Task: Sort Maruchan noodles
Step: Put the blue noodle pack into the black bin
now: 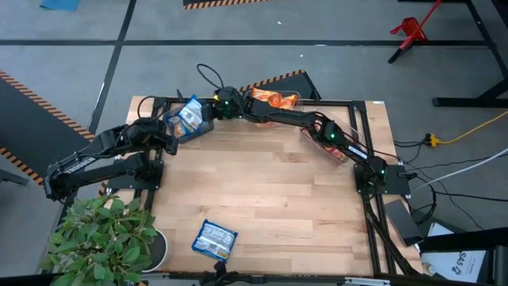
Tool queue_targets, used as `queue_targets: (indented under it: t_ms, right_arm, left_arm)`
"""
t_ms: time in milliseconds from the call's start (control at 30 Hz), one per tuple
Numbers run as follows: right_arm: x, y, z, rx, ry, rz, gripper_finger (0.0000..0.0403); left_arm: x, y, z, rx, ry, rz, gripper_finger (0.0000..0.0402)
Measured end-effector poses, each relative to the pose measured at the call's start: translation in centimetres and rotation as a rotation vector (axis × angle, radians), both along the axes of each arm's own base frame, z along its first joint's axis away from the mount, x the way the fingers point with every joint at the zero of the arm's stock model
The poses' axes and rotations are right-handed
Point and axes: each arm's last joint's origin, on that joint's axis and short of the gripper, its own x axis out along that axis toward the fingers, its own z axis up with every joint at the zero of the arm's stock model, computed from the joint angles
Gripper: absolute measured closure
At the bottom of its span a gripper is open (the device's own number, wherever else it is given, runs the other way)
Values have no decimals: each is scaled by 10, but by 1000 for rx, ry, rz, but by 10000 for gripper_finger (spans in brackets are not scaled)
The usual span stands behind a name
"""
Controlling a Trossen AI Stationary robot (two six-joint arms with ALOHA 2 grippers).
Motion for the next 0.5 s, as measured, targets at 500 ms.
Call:
queue_targets:
  t_ms: [500]
  right_arm:
    - [-9,-13,9,-193,54,154,221]
  left_arm:
    - [-1,-1,-1,-9,9,-3,269]
